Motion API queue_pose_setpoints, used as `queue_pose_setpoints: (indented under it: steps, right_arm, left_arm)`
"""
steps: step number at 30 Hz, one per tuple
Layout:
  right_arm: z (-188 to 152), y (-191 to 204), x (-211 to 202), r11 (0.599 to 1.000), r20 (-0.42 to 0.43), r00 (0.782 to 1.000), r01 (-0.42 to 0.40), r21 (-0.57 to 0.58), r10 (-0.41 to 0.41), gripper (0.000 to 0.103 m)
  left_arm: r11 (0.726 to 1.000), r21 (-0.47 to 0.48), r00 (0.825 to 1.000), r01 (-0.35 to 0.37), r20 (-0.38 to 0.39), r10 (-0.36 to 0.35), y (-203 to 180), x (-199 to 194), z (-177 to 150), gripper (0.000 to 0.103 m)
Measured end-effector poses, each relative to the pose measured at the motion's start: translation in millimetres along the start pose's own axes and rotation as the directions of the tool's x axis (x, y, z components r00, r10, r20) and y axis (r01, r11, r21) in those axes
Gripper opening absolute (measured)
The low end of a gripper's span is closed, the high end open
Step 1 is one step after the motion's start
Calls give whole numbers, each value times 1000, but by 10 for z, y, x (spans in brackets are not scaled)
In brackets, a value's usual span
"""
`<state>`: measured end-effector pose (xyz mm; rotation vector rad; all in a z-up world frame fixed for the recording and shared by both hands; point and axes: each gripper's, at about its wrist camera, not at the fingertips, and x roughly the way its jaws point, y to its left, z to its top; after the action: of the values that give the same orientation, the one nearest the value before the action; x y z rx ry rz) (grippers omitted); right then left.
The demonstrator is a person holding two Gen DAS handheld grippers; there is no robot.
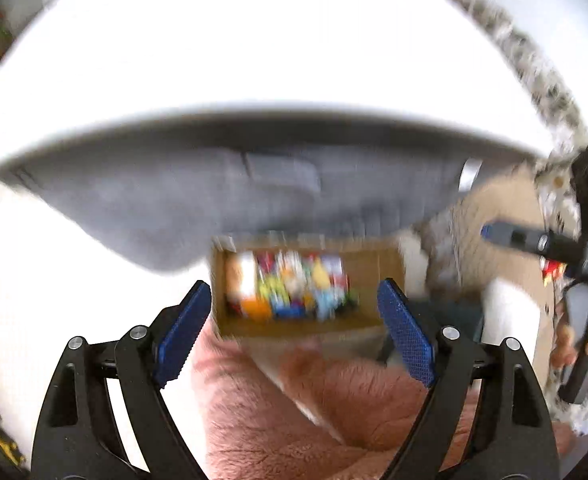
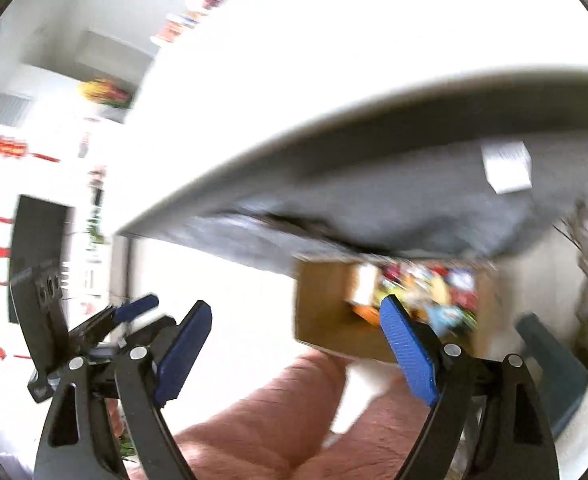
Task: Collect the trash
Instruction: 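Drop the orange case and yellow sponge into the box with both tools, then grasp gold action figure with left tool while right tool grasps tape roll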
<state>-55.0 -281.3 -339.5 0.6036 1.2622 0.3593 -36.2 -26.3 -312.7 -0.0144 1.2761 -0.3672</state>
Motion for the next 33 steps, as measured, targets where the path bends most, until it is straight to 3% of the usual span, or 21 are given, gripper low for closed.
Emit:
queue_pose_setpoints:
  steps: [4, 6, 10, 14, 17, 19, 22, 25, 27, 28, 29, 30, 31, 33]
  right_arm:
    - [211, 483, -244, 998, 94, 995, -35, -59, 40, 86]
    - [281, 607, -279, 998, 123, 991, -41, -54, 47, 86]
    - [409, 861, -258, 1000, 182, 983, -20, 1, 19, 86]
    - [474, 993, -147, 994, 219, 975, 11, 105, -34, 86]
    - [502, 1065, -44, 983, 255, 963, 38, 182, -85, 86]
    - [537, 1112, -45, 974, 290, 951, 39, 225, -105, 86]
    - [607, 1190, -66, 966, 325, 937, 42, 256, -127, 86]
    - [627, 1274, -101, 961, 345, 924, 71, 267, -164, 86]
    - [656, 1297, -89, 960, 349, 921, 81, 269, -175, 86]
    - [658, 1302, -92, 959, 350, 920, 79, 271, -175, 86]
    - [668, 1303, -92, 959, 352, 920, 73, 274, -171, 86]
    - [668, 1303, -103, 959, 354, 920, 68, 276, -167, 86]
    - [672, 1300, -113, 958, 356, 920, 65, 278, -166, 86]
    - [711, 1303, -128, 959, 362, 919, 57, 277, -159, 86]
  left_arm:
    - [998, -62, 985, 15, 175, -4, 348, -510, 731, 89]
    - [992, -122, 978, -12, 204, 37, 531, -516, 1160, 89]
    - [965, -260, 981, -12, 182, 61, 985, -283, 2224, 89]
    - [929, -368, 987, 38, 162, 24, 1273, 30, 3247, 89]
    - [876, -477, 994, 69, 110, -18, 1448, 413, 3875, 89]
    - [838, -546, 998, 19, 67, 21, 1523, 588, 4204, 89]
    - [763, -646, 1000, -12, 9, 23, 1631, 814, 4482, 89]
    - [723, -689, 997, -56, -82, -1, 1647, 1037, 4579, 88]
    - [740, -668, 996, -83, -89, 31, 1579, 1062, 4651, 82]
    - [754, -649, 994, -95, -97, 41, 1538, 1082, 4700, 73]
    - [766, -634, 994, -104, -98, 54, 1504, 1080, 4735, 44]
    - [770, -632, 995, -92, -95, 40, 1488, 1087, 4742, 33]
    - [763, -644, 996, -60, -89, 3, 1489, 1097, 4714, 32]
    - [780, -625, 996, -40, -90, -21, 1472, 1088, 4673, 32]
